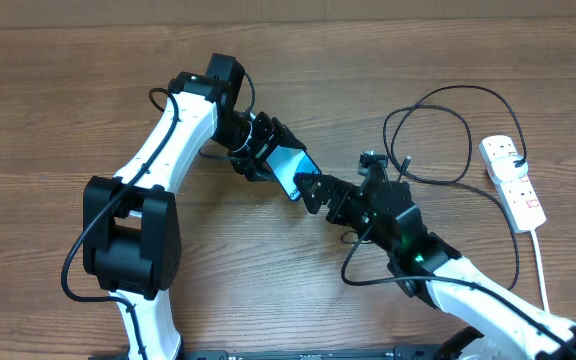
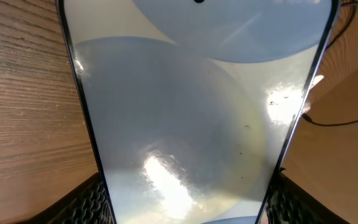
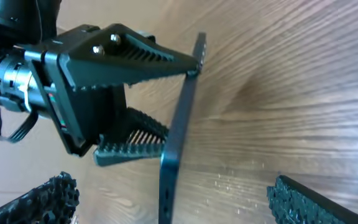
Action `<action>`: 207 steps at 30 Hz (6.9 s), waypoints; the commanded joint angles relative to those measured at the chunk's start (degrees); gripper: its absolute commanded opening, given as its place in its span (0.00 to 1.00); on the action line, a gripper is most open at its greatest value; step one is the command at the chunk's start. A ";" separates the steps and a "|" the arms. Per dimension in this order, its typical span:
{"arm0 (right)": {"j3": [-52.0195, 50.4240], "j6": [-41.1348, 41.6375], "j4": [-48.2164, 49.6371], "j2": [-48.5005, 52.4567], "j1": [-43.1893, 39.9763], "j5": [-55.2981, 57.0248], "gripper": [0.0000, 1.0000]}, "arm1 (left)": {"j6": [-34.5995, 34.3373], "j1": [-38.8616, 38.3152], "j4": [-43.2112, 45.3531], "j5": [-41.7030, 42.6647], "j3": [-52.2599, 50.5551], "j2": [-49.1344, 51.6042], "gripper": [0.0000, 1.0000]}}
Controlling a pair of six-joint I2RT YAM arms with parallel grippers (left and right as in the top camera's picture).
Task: Plug charger to phone and switch on socket
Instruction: 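Grasp the phone's side edge with the right gripper, then release the phone from the left gripper and pull it back, then move the left gripper to the phone's bottom end and grasp it, then open the right gripper and withdraw it from the phone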
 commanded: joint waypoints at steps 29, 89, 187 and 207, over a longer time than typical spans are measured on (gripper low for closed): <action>1.27 -0.55 11.67 10.67 6.23 13.90 0.52 | -0.35 -3.54 0.00 0.13 1.62 0.20 0.60; 1.27 3.89 10.82 10.67 6.21 11.23 0.04 | 1.22 -5.66 3.13 -5.68 1.62 0.20 0.99; 1.22 64.61 22.40 10.67 6.27 -6.03 0.04 | 16.04 30.16 6.80 14.47 -31.69 -38.07 0.96; 1.25 63.80 28.79 10.67 11.34 -1.86 0.04 | -5.14 20.83 7.19 11.91 -31.74 -38.07 0.70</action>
